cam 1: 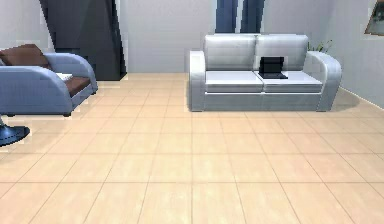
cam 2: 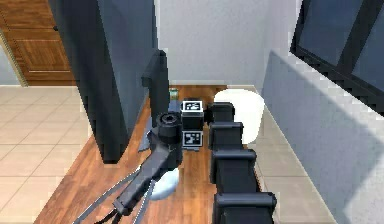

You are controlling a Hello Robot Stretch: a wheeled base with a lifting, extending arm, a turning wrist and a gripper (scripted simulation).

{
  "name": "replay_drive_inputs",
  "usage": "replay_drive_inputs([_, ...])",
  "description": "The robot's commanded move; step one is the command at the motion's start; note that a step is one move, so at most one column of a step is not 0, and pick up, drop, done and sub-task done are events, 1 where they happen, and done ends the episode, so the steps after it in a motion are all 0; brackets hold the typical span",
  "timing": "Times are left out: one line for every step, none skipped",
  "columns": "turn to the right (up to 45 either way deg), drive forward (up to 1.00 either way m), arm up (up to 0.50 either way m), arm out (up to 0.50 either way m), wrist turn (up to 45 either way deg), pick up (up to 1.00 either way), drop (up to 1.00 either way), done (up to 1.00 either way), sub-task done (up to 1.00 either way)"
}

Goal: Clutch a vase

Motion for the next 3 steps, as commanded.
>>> replay_drive_inputs([0.0,0.00,0.00,0.00,45.0,0.00,0.00,0.00,0.00])
replay_drive_inputs([0.0,0.00,0.00,0.00,45.0,0.00,0.00,0.00,0.00])
replay_drive_inputs([0.0,0.00,0.00,0.00,24.0,0.00,0.00,0.00,0.00])
